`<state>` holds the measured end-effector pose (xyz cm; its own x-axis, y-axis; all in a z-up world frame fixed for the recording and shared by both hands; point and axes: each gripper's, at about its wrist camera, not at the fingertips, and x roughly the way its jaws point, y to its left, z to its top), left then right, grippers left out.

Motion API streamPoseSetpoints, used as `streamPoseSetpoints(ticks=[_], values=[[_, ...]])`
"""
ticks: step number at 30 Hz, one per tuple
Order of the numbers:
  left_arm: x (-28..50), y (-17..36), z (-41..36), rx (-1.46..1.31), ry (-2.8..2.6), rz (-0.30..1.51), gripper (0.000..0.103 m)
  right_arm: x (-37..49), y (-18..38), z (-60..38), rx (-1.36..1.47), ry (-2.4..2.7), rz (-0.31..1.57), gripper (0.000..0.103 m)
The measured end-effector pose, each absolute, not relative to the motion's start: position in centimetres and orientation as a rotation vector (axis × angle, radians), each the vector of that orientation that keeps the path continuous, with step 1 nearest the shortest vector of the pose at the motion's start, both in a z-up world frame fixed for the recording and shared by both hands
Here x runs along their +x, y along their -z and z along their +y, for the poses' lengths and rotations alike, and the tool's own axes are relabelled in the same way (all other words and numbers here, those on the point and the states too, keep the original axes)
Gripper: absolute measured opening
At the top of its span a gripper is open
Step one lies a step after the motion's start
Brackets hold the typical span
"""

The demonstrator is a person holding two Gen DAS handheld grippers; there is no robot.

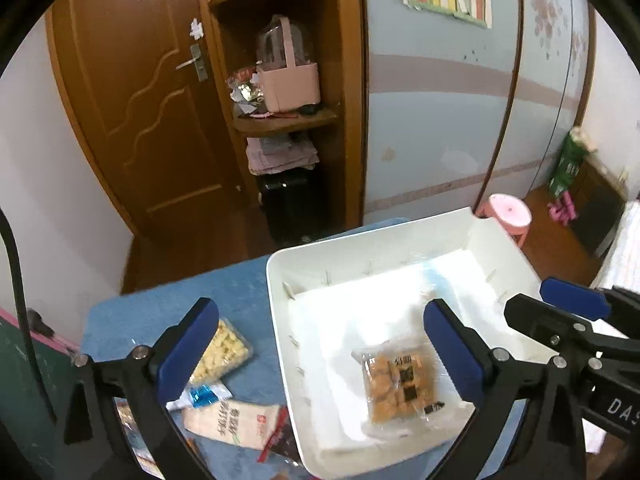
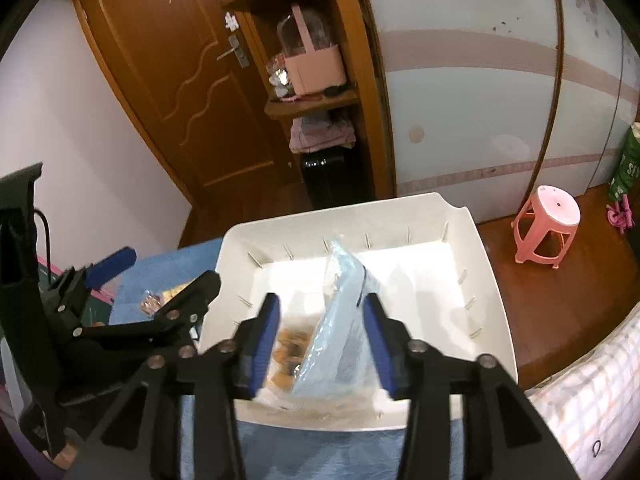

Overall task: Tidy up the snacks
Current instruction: 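Carry both bags into the white box and open both tools, then grasp the red dried-fruit bag with the left tool while the right tool grasps the clear cracker bag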

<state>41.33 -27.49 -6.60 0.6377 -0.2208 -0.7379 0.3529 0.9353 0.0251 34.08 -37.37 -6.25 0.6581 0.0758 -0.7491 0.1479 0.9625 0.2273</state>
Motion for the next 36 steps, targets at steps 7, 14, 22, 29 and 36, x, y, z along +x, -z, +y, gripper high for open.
streamPoseSetpoints(ticks=[7, 14, 22, 29, 36], values=[[36.4, 3.2, -23.4, 0.114, 0.351, 0.783, 0.102, 30.8, 3.4, -35.5, 0.276, 0.021, 0.787, 0.053], [29.0, 0.6, -19.5, 0.163, 0.278, 0.715, 0.102, 24.7, 0.4, -31.7, 0.259, -0.046, 0.694, 0.053], [20.1, -1.2, -13.9, 0.155, 0.229, 0.676, 0.102, 17.1, -0.2, -26.6, 0.240, -0.080, 0.604, 0.061], [14.9, -2.0, -9.7, 0.153, 0.144, 0.627, 0.102, 13.8, -0.2, -22.4, 0.202, -0.146, 0.606, 0.061], [13.4, -2.2, -5.0, 0.095, 0.097, 0.661, 0.102, 12.5, -1.8, -18.7, 0.137, -0.211, 0.579, 0.061]])
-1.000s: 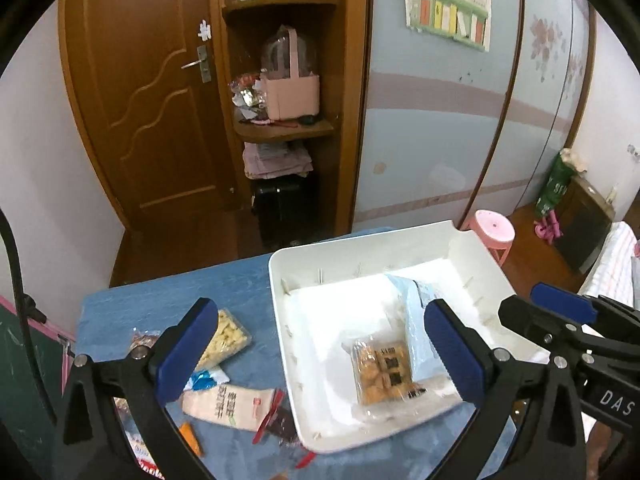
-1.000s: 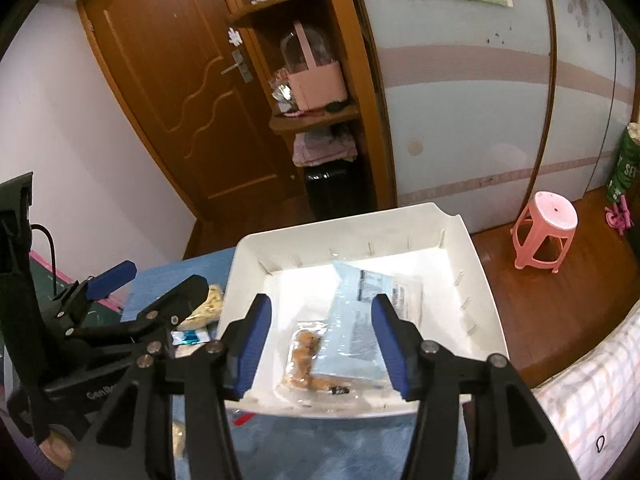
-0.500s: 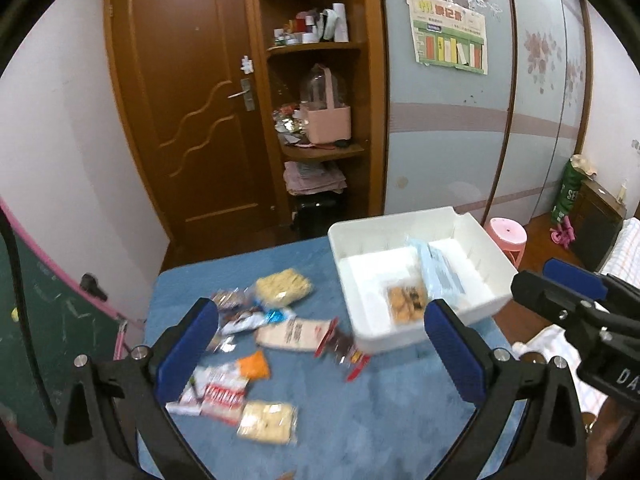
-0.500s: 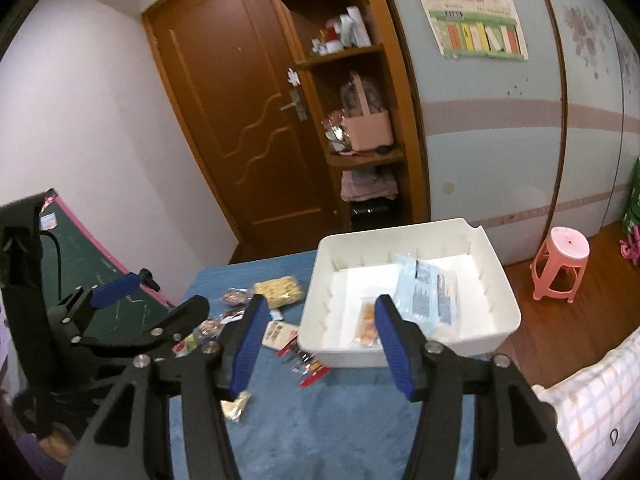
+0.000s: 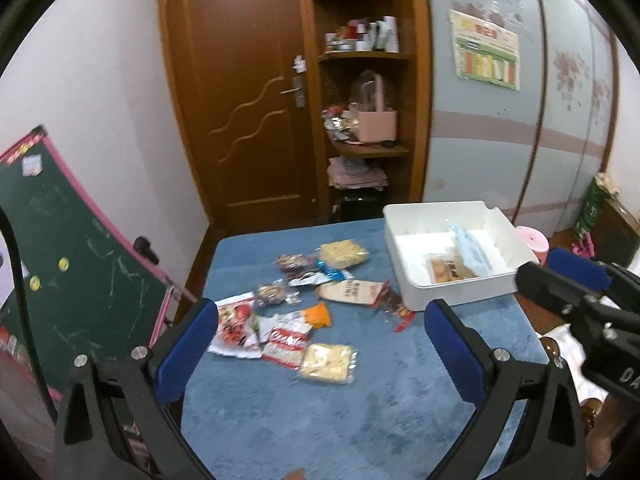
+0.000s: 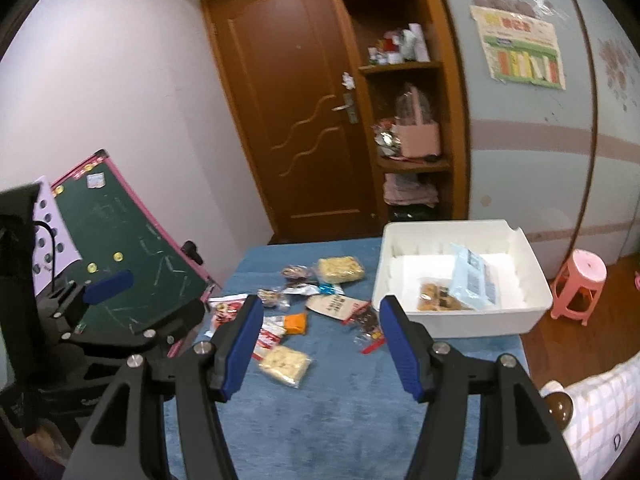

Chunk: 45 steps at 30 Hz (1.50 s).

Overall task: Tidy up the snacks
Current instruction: 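Grasp the red dried-fruit bag with the left tool while the right tool grasps the clear cracker bag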

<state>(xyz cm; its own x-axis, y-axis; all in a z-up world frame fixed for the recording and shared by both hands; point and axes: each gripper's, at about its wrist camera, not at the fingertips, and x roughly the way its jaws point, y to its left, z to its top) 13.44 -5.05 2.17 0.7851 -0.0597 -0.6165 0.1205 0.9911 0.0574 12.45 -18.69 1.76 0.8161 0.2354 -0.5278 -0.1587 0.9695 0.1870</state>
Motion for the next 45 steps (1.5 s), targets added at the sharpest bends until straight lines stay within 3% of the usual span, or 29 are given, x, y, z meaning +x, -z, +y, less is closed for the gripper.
streamPoseSetpoints(ticks=[10, 17, 23, 37, 45], values=[[13.9, 0.5, 2.7, 0.020, -0.007, 0.725, 0.102, 13.4, -1.3, -13.3, -0.011, -0.273, 0.587, 0.065], [17.1, 4.2, 9.4, -0.007, -0.116, 0.739, 0.102, 19.5, 6.7, -10.0, -0.088, -0.335, 0.809, 0.067], [21.8, 8.2, 13.9, -0.049, -0.143, 0.859, 0.102, 22.9, 13.4, -8.1, -0.178, -0.398, 0.917, 0.067], [33.0, 19.8, 10.5, 0.043, 0.008, 1.120, 0.102, 27.2, 22.2, -3.7, -0.526, -0.575, 0.976, 0.067], [37.6, 24.4, 9.3, 0.065, -0.112, 1.233, 0.102, 29.0, 23.5, -3.5, -0.468, -0.676, 1.033, 0.072]])
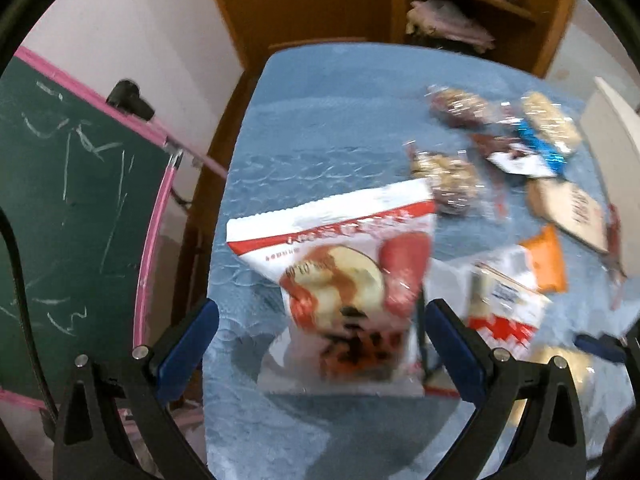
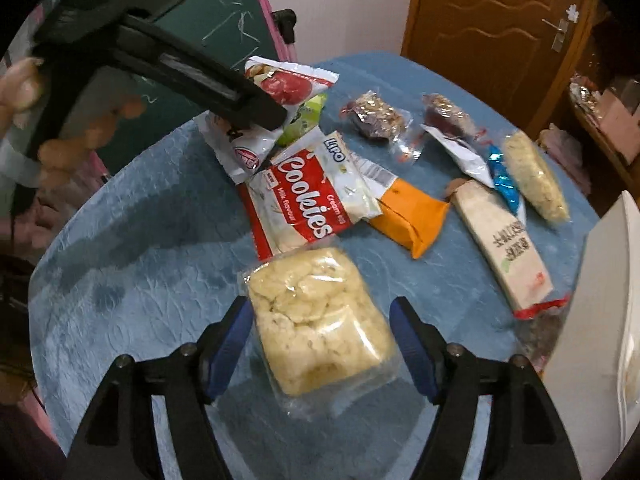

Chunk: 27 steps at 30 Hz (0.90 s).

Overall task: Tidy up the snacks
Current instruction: 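Grasp the red dried-fruit bag with the left tool while the right tool grasps the clear cracker bag, then carry both bags into the white box and release them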

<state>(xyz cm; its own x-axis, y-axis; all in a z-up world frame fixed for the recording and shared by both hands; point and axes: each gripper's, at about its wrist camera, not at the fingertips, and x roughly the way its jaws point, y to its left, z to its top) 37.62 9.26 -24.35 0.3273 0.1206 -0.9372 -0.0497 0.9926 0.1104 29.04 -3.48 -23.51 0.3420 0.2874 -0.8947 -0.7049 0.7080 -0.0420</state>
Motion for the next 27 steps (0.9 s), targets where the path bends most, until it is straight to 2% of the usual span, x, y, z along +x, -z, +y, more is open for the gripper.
streamPoseSetpoints(ticks=[8, 12, 15, 16, 17, 19, 27], values=[[38.0, 27.0, 9.7, 0.025, -0.147, 1.290, 0.101, 27.7, 24.3, -3.1, -0.586, -0.694, 0.994, 0.073], [37.3, 26.7, 9.3, -0.006, -0.094, 1.279, 0.081, 28.0, 24.9, -2.8, -0.595, -0.684, 1.022, 0.073], [36.9, 26.4, 8.7, 0.008, -0.100, 1.270, 0.073, 28.7, 25.1, -2.7, -0.540, -0.676, 1.065, 0.072], [36.6, 26.2, 8.3, 0.032, -0.117, 1.265, 0.072, 28.8, 25.1, -2.8, -0.515, -0.673, 1.077, 0.065], [36.3, 26.0, 8.1, 0.060, -0.137, 1.261, 0.071, 29.0, 24.9, -3.1, -0.489, -0.669, 1.087, 0.064], [34.9, 24.9, 7.1, 0.115, -0.159, 1.234, 0.065, 28.6, 24.3, -3.4, -0.471, -0.637, 1.086, 0.063], [26.5, 15.9, 3.5, 0.212, -0.061, 1.064, 0.065, 22.9, 17.8, -6.9, -0.389, -0.590, 0.956, 0.063]])
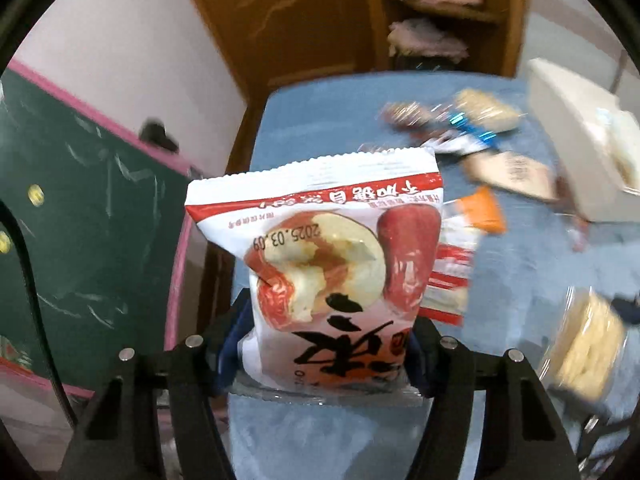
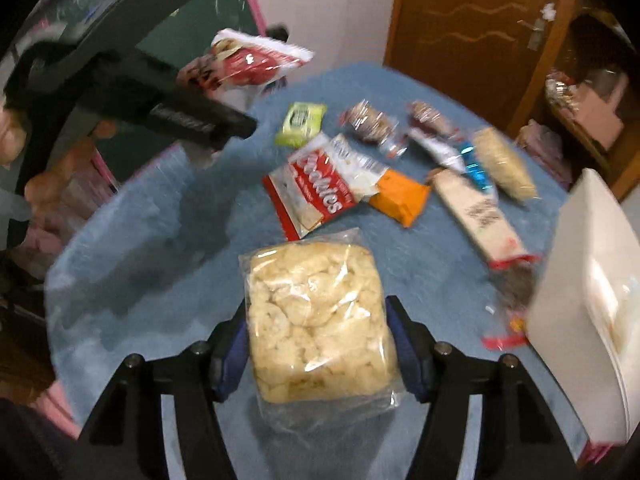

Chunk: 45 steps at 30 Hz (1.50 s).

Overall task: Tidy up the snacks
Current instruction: 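Carry both bags into the white box and release them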

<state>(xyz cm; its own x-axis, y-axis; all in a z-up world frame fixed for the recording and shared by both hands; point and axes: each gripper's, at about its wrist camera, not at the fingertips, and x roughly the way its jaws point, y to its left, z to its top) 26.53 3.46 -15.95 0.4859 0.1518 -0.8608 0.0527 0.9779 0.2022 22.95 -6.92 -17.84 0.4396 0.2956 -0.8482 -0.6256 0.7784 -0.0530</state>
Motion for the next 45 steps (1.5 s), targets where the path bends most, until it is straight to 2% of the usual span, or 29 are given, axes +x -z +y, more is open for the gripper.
streamPoseSetpoints(ticks=[12, 19, 24, 31, 45], values=[[20.9, -0.1, -6.2, 0.206, 0.184, 0.736, 0.065, 19.4, 0.4, -17.8, -0.097, -0.323, 0.687, 0.063], [21.3, -4.2, -12.8, 0.219, 0.268, 0.673, 0.065, 19.0, -7.3, -23.8, 0.023, -0.173, 0.586, 0.063], [24.1, -4.1, -17.8, 0.209, 0.324, 0.679, 0.065, 21.3, -7.4, -28.1, 0.050, -0.059, 0.599, 0.063], [30.8, -1.0, -24.5, 0.174, 0.361, 0.750, 0.065, 27.4, -3.8, -34.2, 0.115, 0.094, 0.695, 0.063], [39.3, 7.3, -30.3, 0.194, 0.318, 0.860, 0.067, 35.9, 3.5, -39.5, 0.137, 0.222, 0.857, 0.064]])
